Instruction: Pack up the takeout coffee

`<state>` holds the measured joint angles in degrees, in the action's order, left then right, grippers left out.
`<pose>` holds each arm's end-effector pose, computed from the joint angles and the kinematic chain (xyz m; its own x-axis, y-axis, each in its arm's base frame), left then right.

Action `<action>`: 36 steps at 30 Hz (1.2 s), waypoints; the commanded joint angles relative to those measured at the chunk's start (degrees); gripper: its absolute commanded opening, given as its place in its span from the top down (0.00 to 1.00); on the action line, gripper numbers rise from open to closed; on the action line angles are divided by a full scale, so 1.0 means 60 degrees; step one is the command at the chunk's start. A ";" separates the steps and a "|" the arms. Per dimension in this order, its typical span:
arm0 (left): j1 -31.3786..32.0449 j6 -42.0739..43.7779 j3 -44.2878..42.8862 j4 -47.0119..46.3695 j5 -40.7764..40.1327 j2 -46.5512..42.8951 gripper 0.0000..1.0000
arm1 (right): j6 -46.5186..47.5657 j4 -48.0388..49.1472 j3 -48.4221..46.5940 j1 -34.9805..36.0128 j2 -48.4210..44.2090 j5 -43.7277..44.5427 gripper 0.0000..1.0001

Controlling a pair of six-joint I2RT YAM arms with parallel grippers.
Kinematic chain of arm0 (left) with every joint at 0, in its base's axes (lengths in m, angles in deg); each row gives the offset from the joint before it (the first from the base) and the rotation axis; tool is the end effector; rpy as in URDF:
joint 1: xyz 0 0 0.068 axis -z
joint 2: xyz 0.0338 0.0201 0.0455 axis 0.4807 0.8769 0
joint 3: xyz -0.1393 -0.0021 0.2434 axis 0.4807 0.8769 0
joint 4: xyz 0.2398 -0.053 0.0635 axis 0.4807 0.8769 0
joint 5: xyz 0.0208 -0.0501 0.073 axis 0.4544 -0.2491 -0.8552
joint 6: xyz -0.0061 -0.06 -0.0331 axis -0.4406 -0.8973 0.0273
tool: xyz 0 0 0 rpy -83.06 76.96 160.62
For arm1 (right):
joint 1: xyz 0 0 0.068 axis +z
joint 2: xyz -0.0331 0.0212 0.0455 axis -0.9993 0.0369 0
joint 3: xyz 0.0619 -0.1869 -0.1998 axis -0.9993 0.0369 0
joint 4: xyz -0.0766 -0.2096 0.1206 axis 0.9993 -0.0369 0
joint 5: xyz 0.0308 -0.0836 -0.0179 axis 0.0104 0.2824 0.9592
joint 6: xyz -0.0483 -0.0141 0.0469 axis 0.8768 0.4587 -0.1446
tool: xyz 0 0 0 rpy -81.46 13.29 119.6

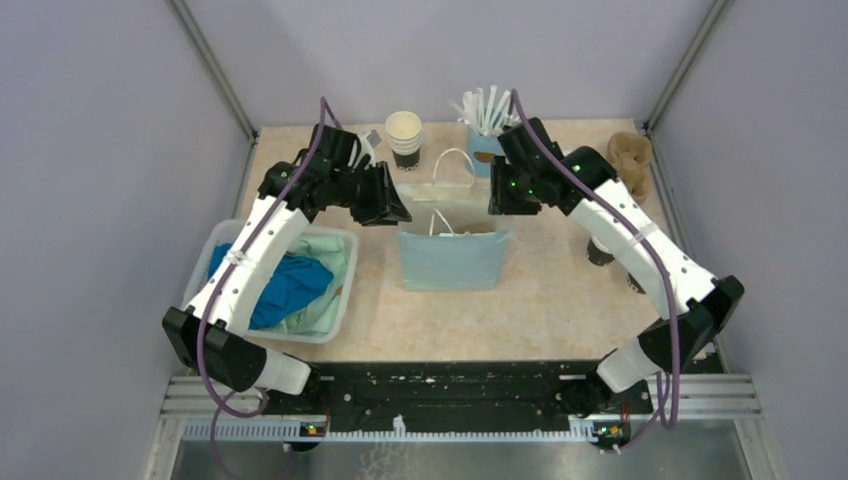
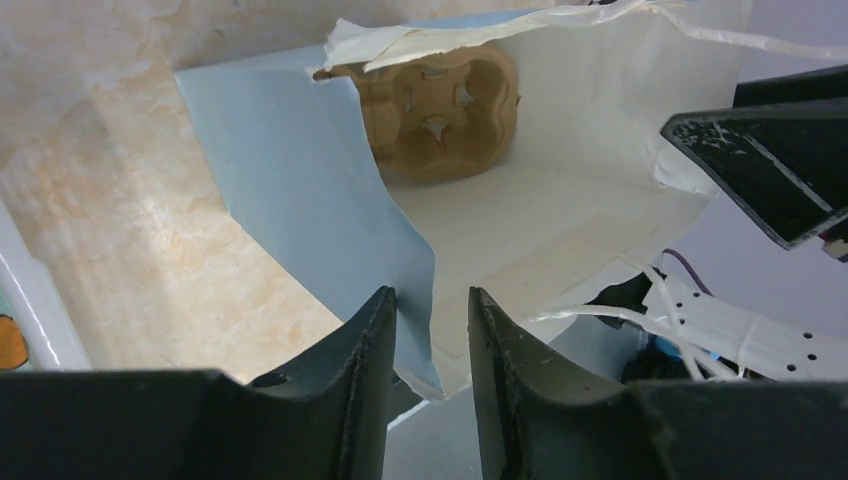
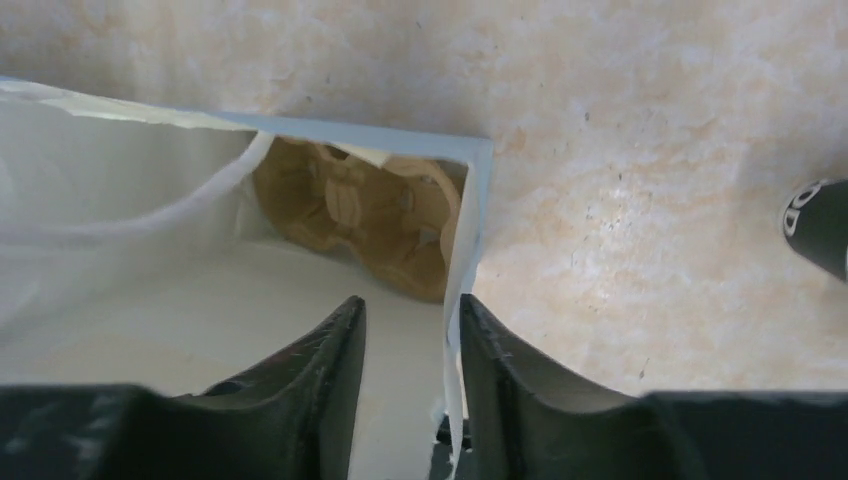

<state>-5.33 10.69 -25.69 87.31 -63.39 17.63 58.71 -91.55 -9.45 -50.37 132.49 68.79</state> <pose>0.2539 -0.1342 0.3851 -0.9053 -0.1584 -0.3940 0.1326 0.7759 -0.6167 0.2397 0.1724 0.3966 -0.7939 0.0218 -0.6076 -0.1329 0.9690 0.2084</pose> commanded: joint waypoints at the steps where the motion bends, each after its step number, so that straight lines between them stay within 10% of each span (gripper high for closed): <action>1: 0.0095 -0.0013 0.0282 -0.0903 0.0177 -0.0023 0.66 | 0.0422 0.0635 -0.0722 0.0190 0.0581 0.0698 0.71; 6: 0.0147 0.0259 0.0171 -0.1443 -0.0037 -0.0086 0.81 | 0.1251 0.1692 -0.0844 0.0449 0.0359 0.1043 0.99; 22: 0.1845 0.1664 0.4632 -0.5514 -0.2518 -0.3623 0.95 | 0.4070 1.1070 0.7505 0.0742 -0.4830 -0.1227 1.00; 36: 0.3043 0.1258 0.6671 -0.5733 -0.3505 -0.5468 1.00 | 0.2666 1.0474 0.9213 0.0935 -0.6172 -0.0621 1.00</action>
<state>12.37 19.11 15.07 55.18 -81.75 -14.81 78.71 -27.36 50.22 -45.67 95.66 62.83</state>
